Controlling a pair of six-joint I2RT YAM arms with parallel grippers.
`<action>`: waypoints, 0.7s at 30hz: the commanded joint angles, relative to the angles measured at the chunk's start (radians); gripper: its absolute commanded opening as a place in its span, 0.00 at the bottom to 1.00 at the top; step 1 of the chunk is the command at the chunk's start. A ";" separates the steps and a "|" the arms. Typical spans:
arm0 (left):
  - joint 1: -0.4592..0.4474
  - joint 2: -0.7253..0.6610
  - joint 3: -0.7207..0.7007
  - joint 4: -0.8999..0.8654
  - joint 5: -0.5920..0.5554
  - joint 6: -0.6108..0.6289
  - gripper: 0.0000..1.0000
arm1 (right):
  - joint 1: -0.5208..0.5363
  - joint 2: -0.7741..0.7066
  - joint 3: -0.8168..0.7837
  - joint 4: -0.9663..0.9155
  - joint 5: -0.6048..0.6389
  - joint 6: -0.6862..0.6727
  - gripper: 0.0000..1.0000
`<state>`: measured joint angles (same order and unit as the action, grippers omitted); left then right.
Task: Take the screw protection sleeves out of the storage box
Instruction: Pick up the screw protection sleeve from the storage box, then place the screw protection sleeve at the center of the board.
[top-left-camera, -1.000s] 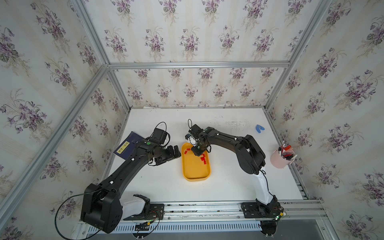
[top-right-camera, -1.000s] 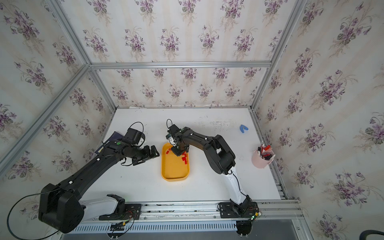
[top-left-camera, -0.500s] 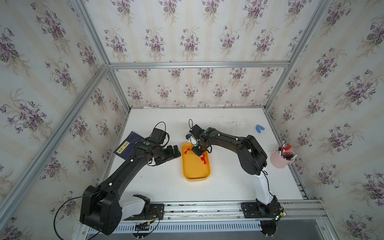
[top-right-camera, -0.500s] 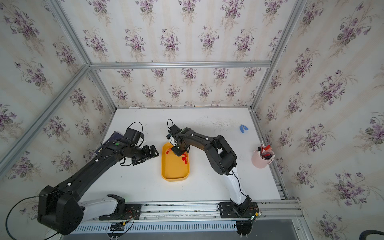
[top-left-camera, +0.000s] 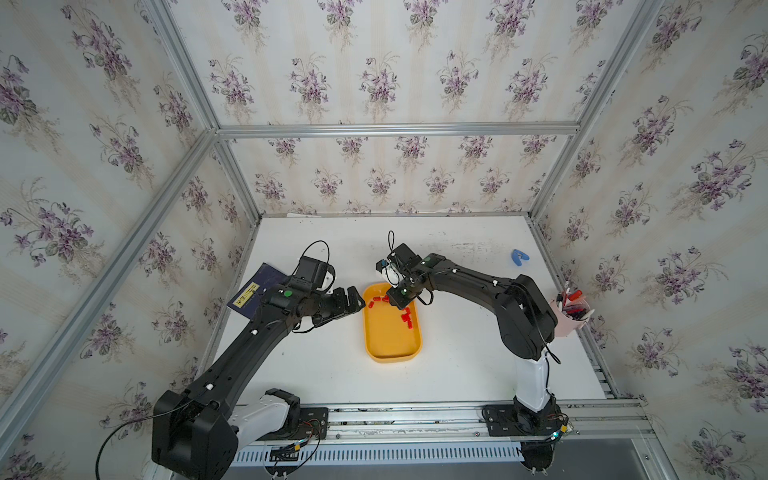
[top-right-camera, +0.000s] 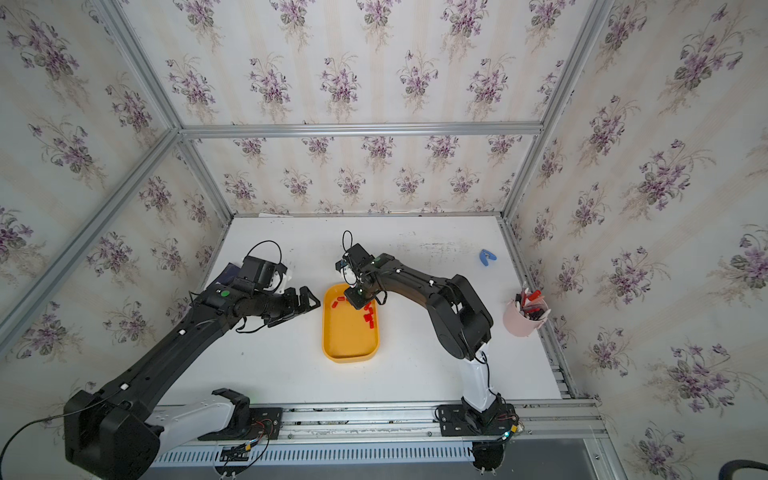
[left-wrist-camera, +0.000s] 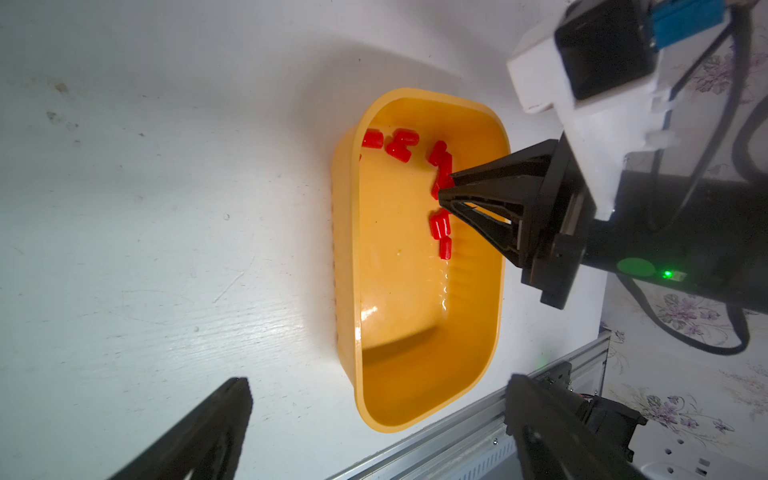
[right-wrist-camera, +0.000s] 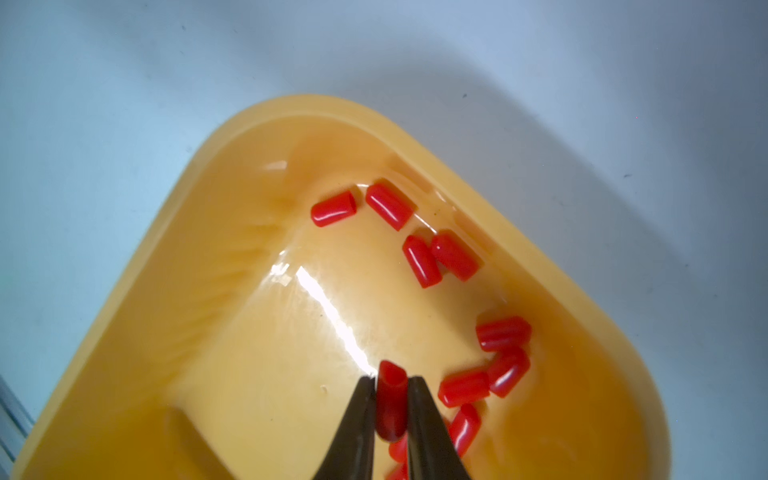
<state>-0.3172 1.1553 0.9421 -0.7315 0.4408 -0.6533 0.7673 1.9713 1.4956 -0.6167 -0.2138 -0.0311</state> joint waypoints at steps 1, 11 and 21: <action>0.001 -0.010 -0.003 0.041 0.032 -0.002 1.00 | -0.012 -0.057 -0.029 0.056 -0.070 0.038 0.18; 0.001 0.000 0.028 0.020 0.030 0.020 1.00 | -0.096 -0.262 -0.137 0.152 -0.178 0.168 0.18; -0.047 0.066 0.136 -0.085 -0.048 0.051 1.00 | -0.335 -0.300 -0.227 0.012 0.165 0.274 0.19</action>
<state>-0.3523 1.2076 1.0599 -0.7818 0.4248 -0.6235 0.4522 1.6539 1.2812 -0.5262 -0.1844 0.2176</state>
